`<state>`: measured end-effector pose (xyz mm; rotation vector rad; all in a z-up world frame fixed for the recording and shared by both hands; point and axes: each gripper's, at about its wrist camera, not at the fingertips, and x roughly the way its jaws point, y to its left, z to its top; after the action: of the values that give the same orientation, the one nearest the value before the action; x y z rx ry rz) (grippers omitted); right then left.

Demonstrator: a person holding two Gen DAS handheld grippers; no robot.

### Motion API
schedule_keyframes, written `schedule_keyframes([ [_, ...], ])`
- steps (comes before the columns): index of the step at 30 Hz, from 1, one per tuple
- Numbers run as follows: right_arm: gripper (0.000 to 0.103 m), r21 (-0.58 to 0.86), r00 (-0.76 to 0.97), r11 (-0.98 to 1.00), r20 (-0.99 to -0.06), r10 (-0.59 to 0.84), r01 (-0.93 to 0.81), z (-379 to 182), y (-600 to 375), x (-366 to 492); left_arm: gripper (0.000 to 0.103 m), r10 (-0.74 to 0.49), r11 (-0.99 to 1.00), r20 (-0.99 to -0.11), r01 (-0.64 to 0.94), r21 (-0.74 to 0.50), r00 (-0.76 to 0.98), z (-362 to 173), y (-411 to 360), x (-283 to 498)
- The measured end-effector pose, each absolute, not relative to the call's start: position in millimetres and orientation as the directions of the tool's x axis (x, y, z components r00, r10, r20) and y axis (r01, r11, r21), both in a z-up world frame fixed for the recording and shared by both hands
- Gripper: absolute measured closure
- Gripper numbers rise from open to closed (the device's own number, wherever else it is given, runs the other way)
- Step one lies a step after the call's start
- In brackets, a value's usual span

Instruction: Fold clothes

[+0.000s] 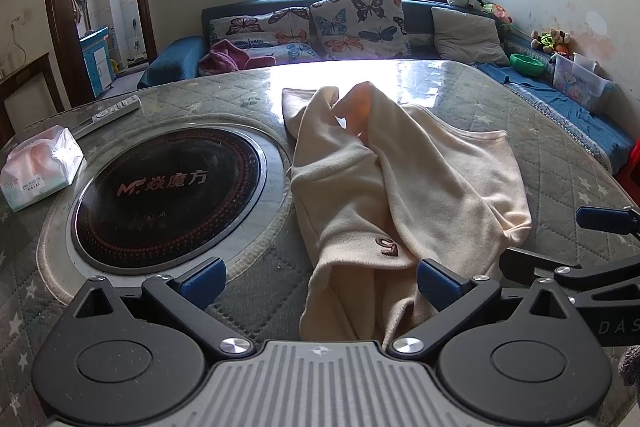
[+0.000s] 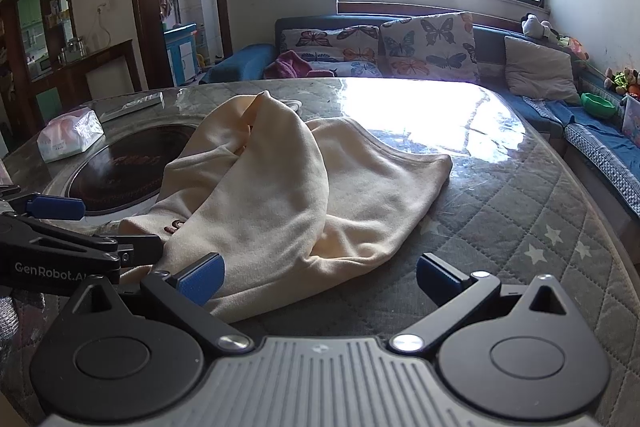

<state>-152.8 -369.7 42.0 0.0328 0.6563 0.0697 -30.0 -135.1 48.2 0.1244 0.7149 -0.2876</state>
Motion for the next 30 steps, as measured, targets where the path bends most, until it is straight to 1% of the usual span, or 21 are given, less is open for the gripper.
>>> schedule_keyframes([
  [16,0.000,0.020,0.797,0.994,-0.596,0.097,-0.106,50.3,-366.4,-119.1,0.000,-0.186,0.965,-0.668,0.260,0.012,0.721,45.8,-125.6,-4.6],
  [21,0.001,0.057,0.793,0.989,-0.593,0.141,-0.134,58.5,-368.8,-89.7,0.000,-0.175,0.971,-0.671,0.239,0.003,0.720,46.1,-120.1,5.9],
  [22,0.002,0.061,0.792,0.989,-0.593,0.147,-0.137,59.9,-368.9,-84.6,0.000,-0.175,0.972,-0.671,0.236,0.000,0.720,46.3,-118.9,7.8],
  [23,0.005,0.064,0.792,0.988,-0.592,0.152,-0.141,60.9,-368.9,-80.3,0.000,-0.175,0.972,-0.672,0.234,-0.002,0.720,46.3,-118.1,9.5],
  [24,0.007,0.064,0.790,0.987,-0.593,0.156,-0.146,61.9,-368.7,-74.3,0.000,-0.174,0.972,-0.673,0.233,-0.003,0.719,46.0,-117.7,11.4],
  [30,0.013,0.061,0.772,0.979,-0.606,0.191,-0.194,64.0,-358.7,-24.9,0.000,-0.173,0.974,-0.680,0.227,-0.010,0.712,43.7,-114.6,22.4],
])
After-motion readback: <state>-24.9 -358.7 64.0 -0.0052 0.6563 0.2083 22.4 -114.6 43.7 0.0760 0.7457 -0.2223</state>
